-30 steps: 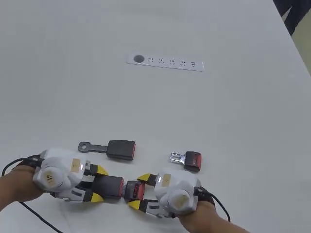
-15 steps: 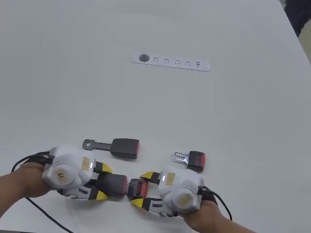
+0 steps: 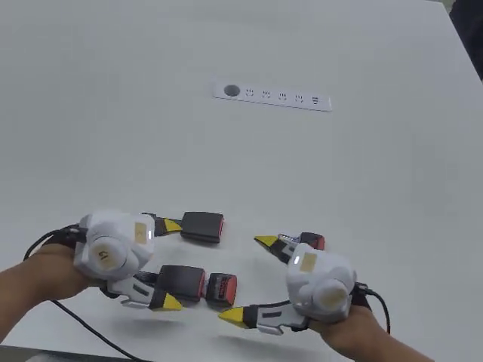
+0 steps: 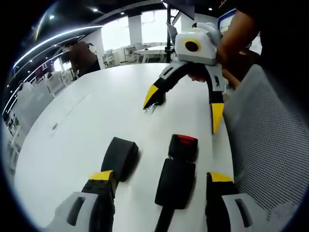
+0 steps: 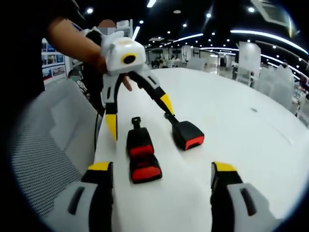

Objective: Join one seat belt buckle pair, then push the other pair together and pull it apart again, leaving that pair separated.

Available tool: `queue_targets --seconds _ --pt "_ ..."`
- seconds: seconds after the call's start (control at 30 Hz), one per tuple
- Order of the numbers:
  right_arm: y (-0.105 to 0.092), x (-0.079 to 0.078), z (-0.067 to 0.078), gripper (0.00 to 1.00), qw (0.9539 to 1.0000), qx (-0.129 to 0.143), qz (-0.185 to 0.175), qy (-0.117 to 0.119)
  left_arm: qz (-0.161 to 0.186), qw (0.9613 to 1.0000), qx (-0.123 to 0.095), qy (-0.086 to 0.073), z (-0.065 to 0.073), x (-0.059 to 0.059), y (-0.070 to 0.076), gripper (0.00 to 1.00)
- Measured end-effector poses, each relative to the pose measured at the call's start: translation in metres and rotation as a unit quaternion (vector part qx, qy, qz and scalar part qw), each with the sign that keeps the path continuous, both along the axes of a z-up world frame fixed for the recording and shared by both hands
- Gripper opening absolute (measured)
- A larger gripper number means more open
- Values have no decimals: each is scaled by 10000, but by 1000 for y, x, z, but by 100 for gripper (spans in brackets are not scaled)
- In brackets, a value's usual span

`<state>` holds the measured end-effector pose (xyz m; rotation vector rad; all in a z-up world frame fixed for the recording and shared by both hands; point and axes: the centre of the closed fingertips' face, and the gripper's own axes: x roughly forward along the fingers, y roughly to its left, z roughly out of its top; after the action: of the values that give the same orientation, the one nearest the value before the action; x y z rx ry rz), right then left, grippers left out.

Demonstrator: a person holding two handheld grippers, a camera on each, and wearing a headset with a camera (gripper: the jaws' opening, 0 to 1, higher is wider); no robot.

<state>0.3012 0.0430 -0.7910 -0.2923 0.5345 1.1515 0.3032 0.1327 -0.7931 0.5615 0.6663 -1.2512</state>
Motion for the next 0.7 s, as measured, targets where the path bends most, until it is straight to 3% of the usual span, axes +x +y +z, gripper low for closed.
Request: queue_targets --seconds 0.17,0.37,0.47,0.57,0.7 --pt "-33 17 -1 85 9996 -196 -202 -4 179 9997 -86 -149 9 22 6 83" --pt "-72 38 -4 84 9988 -432 -228 59 180 9996 -65 -194 15 44 9 84" --pt "-86 47 -3 81 9987 -400 -263 168 243 9995 -120 -183 18 55 5 83" --pt "-96 55 -5 81 9985 -459 -214 195 179 9996 -68 -220 15 63 2 82" --pt "-105 60 -13 78 9979 -534 -103 337 70 9999 10 -121 6 67 -4 80"
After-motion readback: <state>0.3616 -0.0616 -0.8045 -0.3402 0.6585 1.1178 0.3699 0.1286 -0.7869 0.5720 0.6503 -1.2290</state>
